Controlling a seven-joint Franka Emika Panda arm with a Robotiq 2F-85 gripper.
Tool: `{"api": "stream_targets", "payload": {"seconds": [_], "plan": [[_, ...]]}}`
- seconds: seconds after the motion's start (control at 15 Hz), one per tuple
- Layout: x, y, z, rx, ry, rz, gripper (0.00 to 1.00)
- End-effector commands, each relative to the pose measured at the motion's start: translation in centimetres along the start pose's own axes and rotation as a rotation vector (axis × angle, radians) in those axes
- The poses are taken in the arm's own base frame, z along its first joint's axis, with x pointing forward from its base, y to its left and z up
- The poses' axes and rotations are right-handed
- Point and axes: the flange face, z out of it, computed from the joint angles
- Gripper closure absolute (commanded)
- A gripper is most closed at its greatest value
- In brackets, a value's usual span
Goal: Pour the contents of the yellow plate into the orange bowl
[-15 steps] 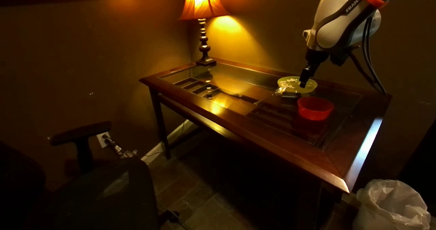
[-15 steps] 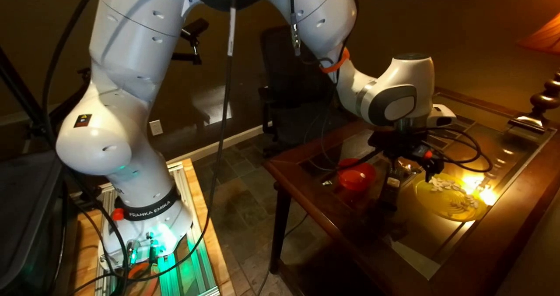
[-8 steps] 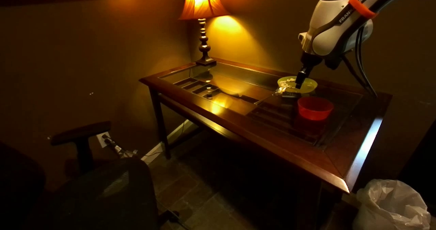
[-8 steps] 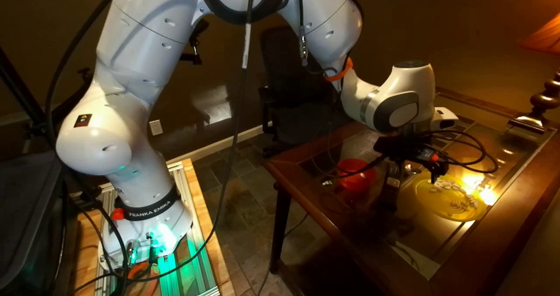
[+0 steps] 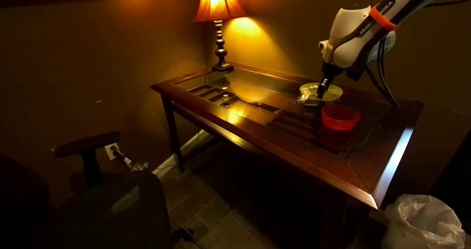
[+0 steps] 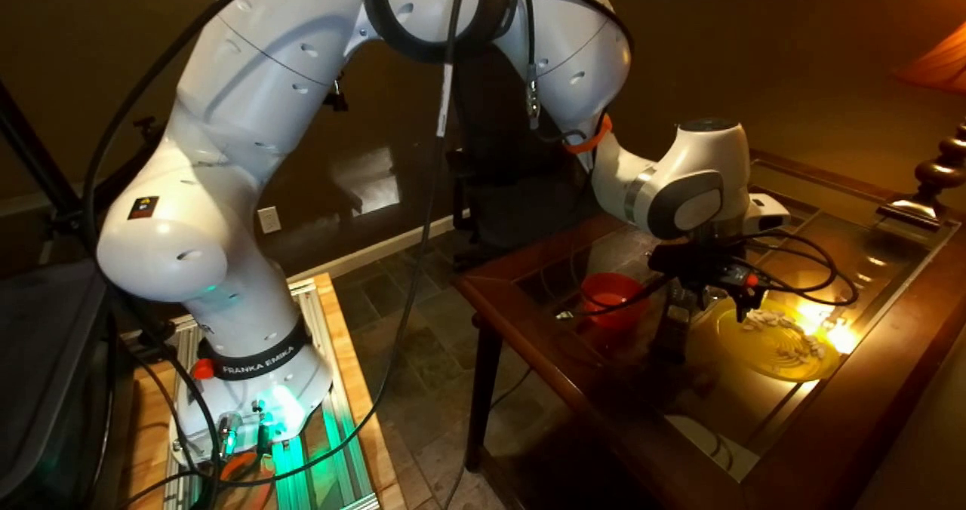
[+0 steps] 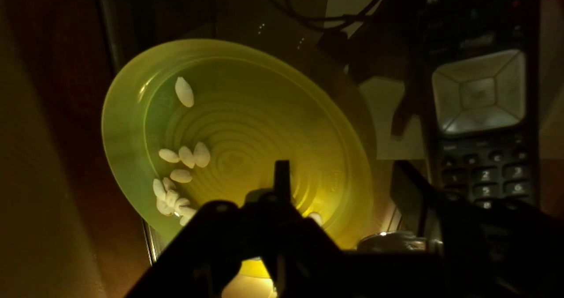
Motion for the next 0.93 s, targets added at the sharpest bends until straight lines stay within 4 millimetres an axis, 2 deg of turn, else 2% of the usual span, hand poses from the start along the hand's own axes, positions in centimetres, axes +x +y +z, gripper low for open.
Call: {"api": "stream_targets", "payload": {"seconds": [0.0,0.13,0.33,0.47,0.53,0.67,0.87], "plan": [[0.6,-0.4,1.1,-0.015,0.011,-0.012,0.44],[0.6,-0.7,1.4,-0.010,0.011,-0.015,0.51],[0.5,-0.9,1.7,-0.010,0.012,-0.024,0.68],[0.4,-0.9,2.0,-0.013,0.018,-0.032,0.72],[0.4,-0.9,2.1,-0.016,0.021,-0.034,0.68],[0.3,-1.1,2.3,-0.007,0.032,-0.045,0.67],[0.2,-1.5,2.9,0.007,0.044,-0.078,0.61]]}}
